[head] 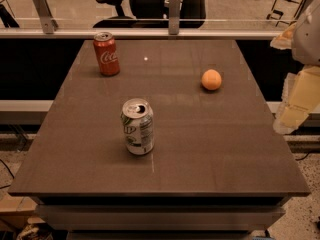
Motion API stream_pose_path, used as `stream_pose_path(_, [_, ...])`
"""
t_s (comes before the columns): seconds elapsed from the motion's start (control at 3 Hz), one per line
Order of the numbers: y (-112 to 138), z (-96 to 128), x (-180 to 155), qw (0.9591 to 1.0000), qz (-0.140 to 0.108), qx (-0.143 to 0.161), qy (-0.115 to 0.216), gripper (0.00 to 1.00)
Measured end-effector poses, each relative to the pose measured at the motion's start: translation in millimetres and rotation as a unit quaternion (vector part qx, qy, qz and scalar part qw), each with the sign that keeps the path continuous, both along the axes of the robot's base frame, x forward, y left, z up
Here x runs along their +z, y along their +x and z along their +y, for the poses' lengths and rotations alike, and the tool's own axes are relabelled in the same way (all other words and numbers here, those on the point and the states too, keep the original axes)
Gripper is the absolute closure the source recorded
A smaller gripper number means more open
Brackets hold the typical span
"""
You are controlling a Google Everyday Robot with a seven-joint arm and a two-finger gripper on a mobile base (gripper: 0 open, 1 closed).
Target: Knock 7up can over
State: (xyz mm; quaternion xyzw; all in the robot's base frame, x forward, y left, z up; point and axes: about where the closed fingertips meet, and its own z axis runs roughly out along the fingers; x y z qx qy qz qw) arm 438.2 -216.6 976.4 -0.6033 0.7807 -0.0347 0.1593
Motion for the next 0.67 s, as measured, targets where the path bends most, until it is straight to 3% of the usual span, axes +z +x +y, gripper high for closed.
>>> stream_pose_path(0.67, [-4.5, -2.7, 0.2, 0.9999, -0.005, -0.012, 0.008, 0.00])
